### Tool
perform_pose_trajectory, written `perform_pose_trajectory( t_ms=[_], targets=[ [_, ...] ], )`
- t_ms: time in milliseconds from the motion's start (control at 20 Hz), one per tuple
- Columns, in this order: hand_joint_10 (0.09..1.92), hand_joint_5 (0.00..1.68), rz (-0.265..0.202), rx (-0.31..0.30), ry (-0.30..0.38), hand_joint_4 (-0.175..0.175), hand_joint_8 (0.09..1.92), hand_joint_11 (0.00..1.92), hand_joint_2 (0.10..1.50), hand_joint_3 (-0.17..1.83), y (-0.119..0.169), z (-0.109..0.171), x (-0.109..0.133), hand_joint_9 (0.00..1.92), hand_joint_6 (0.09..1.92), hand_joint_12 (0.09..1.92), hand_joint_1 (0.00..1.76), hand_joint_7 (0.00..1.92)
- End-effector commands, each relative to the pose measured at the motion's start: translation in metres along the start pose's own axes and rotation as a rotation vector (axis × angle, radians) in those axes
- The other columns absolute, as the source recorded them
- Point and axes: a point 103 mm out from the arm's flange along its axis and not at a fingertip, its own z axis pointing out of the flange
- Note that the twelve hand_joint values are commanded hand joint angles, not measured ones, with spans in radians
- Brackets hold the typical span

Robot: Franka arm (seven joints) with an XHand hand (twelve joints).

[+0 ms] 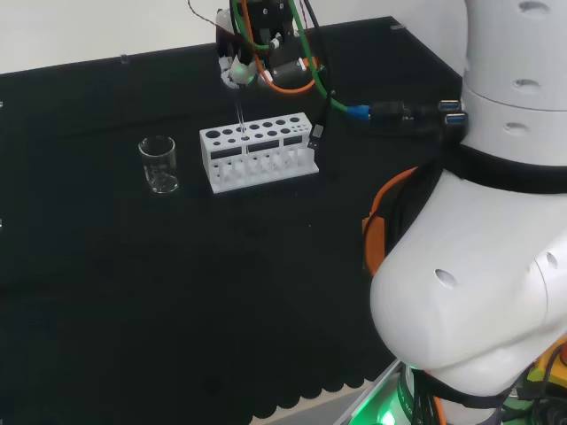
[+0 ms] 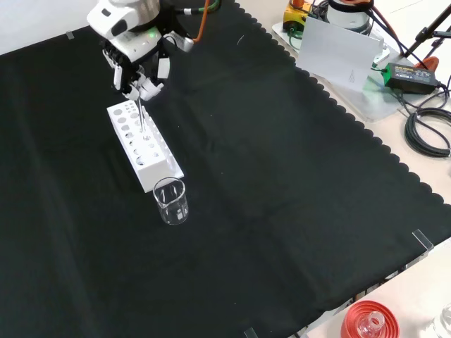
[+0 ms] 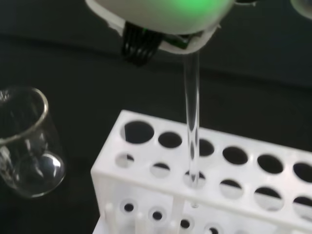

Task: Take the glass rod from the white test tube rack.

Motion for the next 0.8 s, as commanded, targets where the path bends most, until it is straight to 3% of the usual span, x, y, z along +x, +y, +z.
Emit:
perform_pose_trajectory(
  t_ms=[50,250,400,450,500,600,800],
  targets=[
    [0.32,1.2,0.034,-0.033,-0.04,-0.175,0.48,1.67,0.58,0.89,-0.014,-0.028,0.005,1.92,0.91,0.77,1.21,1.76],
    [0.34,1.21,0.05,-0.043,-0.039,-0.175,0.49,1.67,0.57,0.89,-0.026,-0.045,0.003,1.92,0.89,0.78,1.21,1.77],
    [0.35,1.21,0.005,-0.041,-0.011,-0.175,0.49,1.68,0.57,0.9,-0.025,-0.054,0.005,1.92,0.89,0.78,1.21,1.77],
    [0.35,1.21,0.0,-0.014,-0.047,-0.175,0.49,1.68,0.57,0.9,-0.027,-0.055,0.001,1.92,0.89,0.79,1.21,1.77],
    [0.36,1.21,-0.007,-0.015,-0.01,-0.175,0.49,1.68,0.57,0.9,-0.024,-0.059,0.012,1.92,0.89,0.79,1.21,1.77],
    [0.36,1.21,-0.035,-0.039,0.007,-0.175,0.5,1.68,0.57,0.9,-0.023,-0.061,0.011,1.92,0.89,0.79,1.21,1.77],
    [0.36,1.21,-0.034,-0.103,-0.019,-0.175,0.5,1.68,0.57,0.9,-0.038,-0.073,0.017,1.92,0.88,0.79,1.21,1.77]
  ],
)
